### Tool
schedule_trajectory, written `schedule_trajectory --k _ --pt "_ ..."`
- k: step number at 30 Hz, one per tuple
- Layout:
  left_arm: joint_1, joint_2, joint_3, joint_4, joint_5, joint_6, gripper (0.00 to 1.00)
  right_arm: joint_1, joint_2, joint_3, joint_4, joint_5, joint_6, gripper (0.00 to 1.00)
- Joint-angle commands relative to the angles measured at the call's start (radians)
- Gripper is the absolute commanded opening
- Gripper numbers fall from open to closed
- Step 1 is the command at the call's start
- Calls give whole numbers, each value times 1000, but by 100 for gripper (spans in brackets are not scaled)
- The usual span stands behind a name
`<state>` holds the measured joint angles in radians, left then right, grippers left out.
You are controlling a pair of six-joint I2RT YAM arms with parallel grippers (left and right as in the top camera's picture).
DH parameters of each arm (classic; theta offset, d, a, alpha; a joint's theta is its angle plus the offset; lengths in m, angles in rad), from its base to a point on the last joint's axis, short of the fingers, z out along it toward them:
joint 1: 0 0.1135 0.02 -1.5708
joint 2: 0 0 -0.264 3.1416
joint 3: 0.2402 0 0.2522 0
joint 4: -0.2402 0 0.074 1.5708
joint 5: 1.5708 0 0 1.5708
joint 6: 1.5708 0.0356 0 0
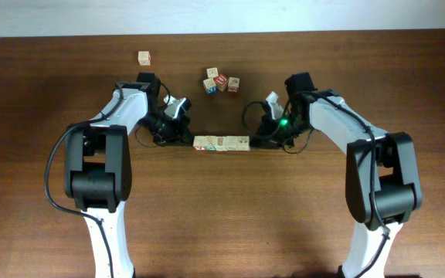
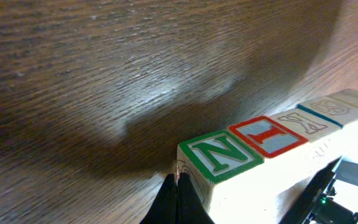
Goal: Rotate 5 blocks
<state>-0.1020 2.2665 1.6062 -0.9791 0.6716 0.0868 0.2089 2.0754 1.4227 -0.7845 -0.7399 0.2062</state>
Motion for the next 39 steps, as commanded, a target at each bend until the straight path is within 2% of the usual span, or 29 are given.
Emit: schedule_trajectory --k 1,26,39 --pt "-27 6 -4 -3 100 19 0 71 -6 72 -8 -37 -4 5" --pt "-27 6 -4 -3 98 19 0 217 -6 206 -57 72 38 4" --pt "-27 6 -4 -11 37 -11 0 272 -6 238 -53 79 57 4"
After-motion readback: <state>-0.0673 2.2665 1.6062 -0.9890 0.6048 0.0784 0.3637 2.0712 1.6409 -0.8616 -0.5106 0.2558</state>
